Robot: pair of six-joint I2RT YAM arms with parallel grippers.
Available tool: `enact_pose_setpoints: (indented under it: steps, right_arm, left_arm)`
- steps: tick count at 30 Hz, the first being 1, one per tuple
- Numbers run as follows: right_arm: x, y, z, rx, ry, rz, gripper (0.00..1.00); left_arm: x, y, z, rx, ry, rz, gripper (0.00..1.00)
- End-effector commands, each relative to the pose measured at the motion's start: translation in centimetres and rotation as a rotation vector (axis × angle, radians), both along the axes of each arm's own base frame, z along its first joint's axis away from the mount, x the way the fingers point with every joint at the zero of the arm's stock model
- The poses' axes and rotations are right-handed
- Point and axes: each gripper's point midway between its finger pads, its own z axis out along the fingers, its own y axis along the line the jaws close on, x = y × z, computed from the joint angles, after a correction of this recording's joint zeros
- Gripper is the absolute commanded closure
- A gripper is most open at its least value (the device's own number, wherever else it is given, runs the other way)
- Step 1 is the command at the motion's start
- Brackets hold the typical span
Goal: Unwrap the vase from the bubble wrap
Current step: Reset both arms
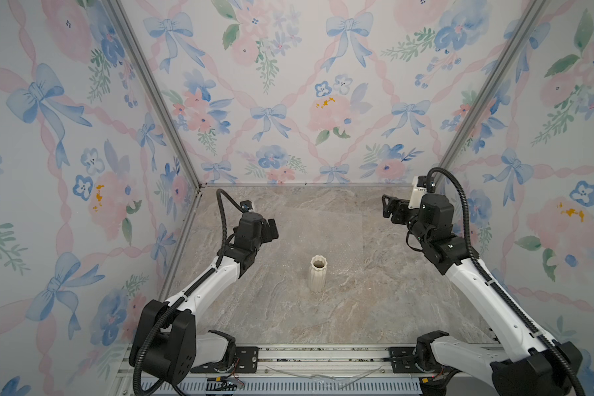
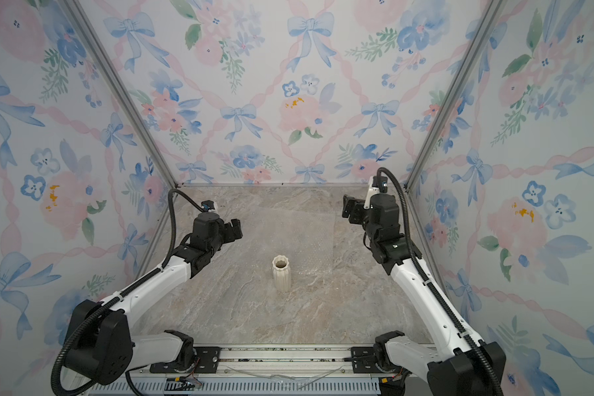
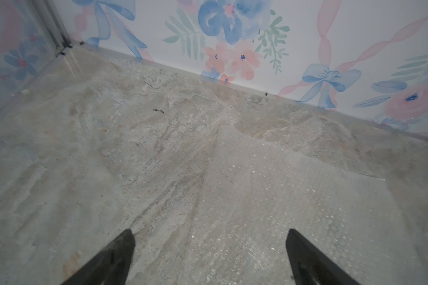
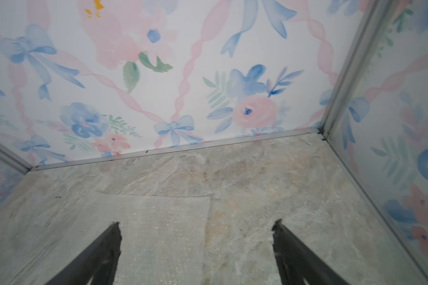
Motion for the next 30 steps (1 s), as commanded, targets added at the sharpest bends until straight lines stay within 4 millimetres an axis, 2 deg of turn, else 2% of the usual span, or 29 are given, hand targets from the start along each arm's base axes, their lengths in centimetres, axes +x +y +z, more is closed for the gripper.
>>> enact_pose_setpoints:
  steps: [1,6,11,16,19,23,25,28,30]
  right_arm:
    - [0.0,-2.3,-7.1,0.016,0.134,-0.002,0.08]
    - [-0.6,-4.9,-12.4,-0.068,0.103,-0.090,0.07]
    - [-0.7,-6.3,-16.3,-0.118,0.152,-0.135,0.06]
    - [-0.3,-7.0,-17.5,-0.146,0.103,-0.155,0.06]
    - [-0.4,-7.4,-18.6,-0.178,0.064,-0.165,0.06]
    - [-0.4,-7.3,-18.1,-0.208,0.017,-0.146,0.05]
    - [-0.6,-7.3,-18.0,-0.211,-0.043,-0.148,0.05]
    - [-0.9,-6.7,-19.4,-0.210,-0.092,-0.119,0.05]
    - [-0.8,-7.2,-19.8,-0.212,-0.102,-0.157,0.05]
  left_arm:
    - [1.1,3.5,1.3,0.190,-0.090,0.085,0.02]
    - [-0.2,6.0,-0.1,0.369,-0.145,0.096,0.02]
    - [-1.5,6.9,-1.9,0.331,-0.201,0.042,0.02]
    - [-2.4,8.2,-3.6,0.311,-0.273,0.045,0.02]
    - [-1.9,9.0,-5.1,0.271,-0.264,0.035,0.02]
    - [-1.4,8.6,-7.4,0.254,-0.248,-0.008,0.02]
    - [-1.3,8.1,-7.5,0.254,-0.261,-0.039,0.02]
    - [-1.3,7.4,-8.0,0.243,-0.249,-0.095,0.02]
    - [-1.3,7.4,-8.0,0.239,-0.252,-0.099,0.02]
